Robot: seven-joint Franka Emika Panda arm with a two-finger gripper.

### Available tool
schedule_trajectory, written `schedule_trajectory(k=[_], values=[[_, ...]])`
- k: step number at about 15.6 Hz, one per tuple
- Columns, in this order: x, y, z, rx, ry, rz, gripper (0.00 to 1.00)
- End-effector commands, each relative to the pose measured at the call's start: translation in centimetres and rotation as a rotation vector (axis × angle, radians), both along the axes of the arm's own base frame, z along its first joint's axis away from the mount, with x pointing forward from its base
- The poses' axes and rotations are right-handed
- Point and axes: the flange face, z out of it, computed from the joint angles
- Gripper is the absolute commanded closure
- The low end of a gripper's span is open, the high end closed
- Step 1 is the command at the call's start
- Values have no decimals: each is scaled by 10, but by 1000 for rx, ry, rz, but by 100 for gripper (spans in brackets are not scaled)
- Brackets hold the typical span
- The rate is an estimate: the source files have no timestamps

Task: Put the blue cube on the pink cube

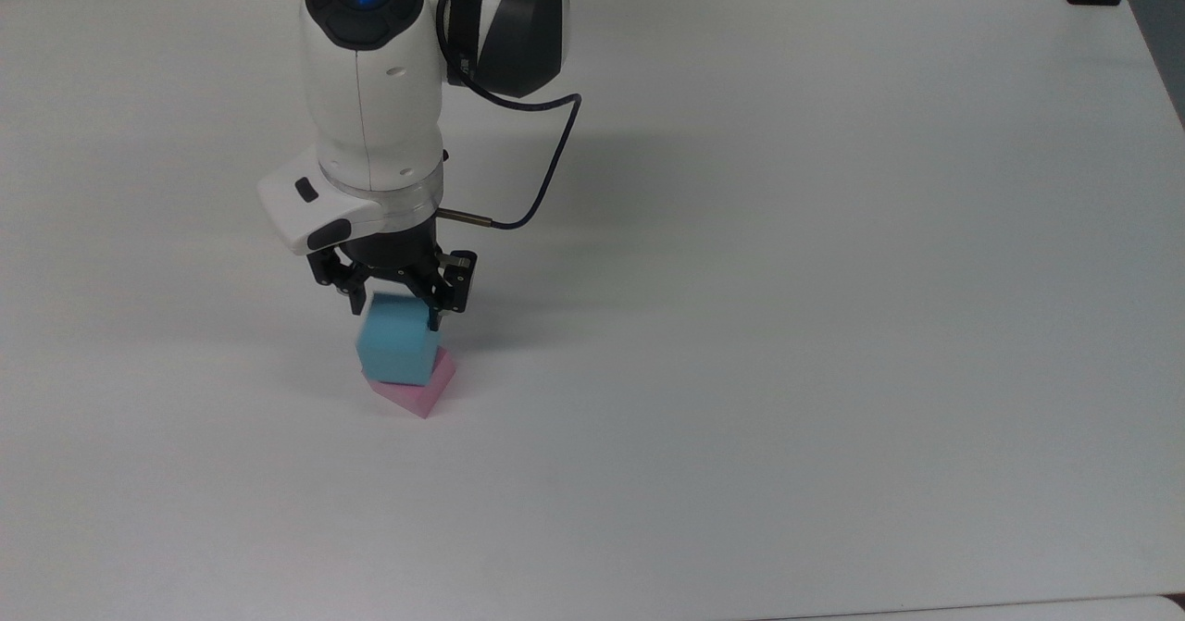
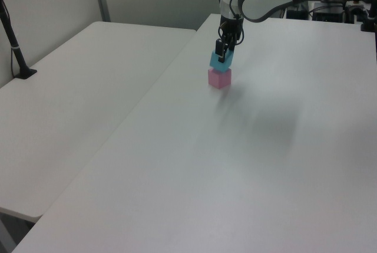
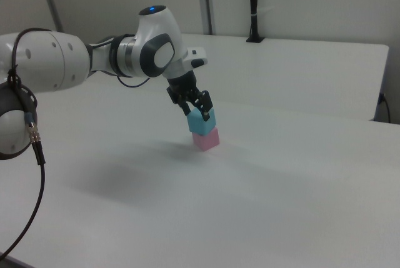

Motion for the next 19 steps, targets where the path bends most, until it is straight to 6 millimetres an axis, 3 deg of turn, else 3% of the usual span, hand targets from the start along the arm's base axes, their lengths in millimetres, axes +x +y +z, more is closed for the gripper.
schedule_trajectory(k=[1, 3, 5, 7, 12, 16, 19], values=[[2, 6, 4, -19, -11, 27, 0], [2, 9, 4, -17, -12, 26, 0], [-2, 23, 29, 4, -45, 8, 0], [-11, 61, 53, 27, -58, -13, 0], [-69, 117, 111, 25, 76, -11, 0], [-110, 113, 146, 52, 120, -16, 0], [-121, 102, 158, 75, 121, -32, 0]])
